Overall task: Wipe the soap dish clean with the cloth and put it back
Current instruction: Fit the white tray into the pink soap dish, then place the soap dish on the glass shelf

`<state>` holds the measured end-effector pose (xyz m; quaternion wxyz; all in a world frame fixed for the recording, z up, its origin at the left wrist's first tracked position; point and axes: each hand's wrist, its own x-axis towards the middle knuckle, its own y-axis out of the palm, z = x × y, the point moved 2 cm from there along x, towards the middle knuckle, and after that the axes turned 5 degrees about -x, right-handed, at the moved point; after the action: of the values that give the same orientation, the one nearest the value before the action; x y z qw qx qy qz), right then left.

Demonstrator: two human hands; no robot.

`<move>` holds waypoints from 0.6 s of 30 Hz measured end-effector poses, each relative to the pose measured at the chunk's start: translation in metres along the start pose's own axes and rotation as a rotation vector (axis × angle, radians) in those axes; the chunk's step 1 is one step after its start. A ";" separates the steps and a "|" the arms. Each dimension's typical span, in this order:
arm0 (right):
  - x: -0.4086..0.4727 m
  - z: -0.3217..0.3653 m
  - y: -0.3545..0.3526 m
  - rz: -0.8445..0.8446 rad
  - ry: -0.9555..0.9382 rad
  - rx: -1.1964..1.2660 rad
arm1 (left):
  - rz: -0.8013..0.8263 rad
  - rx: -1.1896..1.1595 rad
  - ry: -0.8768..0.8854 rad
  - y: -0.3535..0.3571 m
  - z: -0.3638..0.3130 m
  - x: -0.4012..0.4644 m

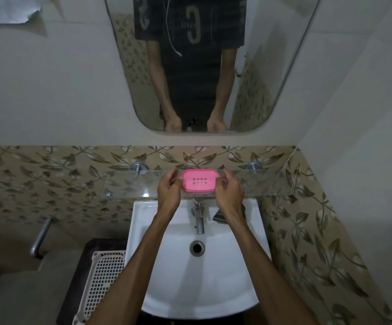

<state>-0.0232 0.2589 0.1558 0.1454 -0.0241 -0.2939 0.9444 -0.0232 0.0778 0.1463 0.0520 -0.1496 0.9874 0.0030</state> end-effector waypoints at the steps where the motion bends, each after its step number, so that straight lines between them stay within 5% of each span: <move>1: -0.002 -0.003 0.000 0.002 -0.016 -0.006 | -0.017 -0.008 -0.003 -0.002 0.001 -0.003; 7: -0.021 -0.015 0.010 0.018 -0.397 -0.210 | 0.076 0.238 0.286 -0.002 0.006 -0.023; 15: -0.027 -0.023 0.015 0.019 -0.464 -0.210 | 0.113 0.373 0.408 -0.005 0.021 -0.021; 18: -0.042 -0.025 -0.005 -0.129 -0.420 -0.079 | 0.057 0.369 0.438 -0.008 0.013 -0.031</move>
<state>0.0215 0.2645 0.1365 0.1400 0.1861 -0.3553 0.9053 0.0103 0.0795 0.1362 -0.1360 -0.1071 0.9627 -0.2078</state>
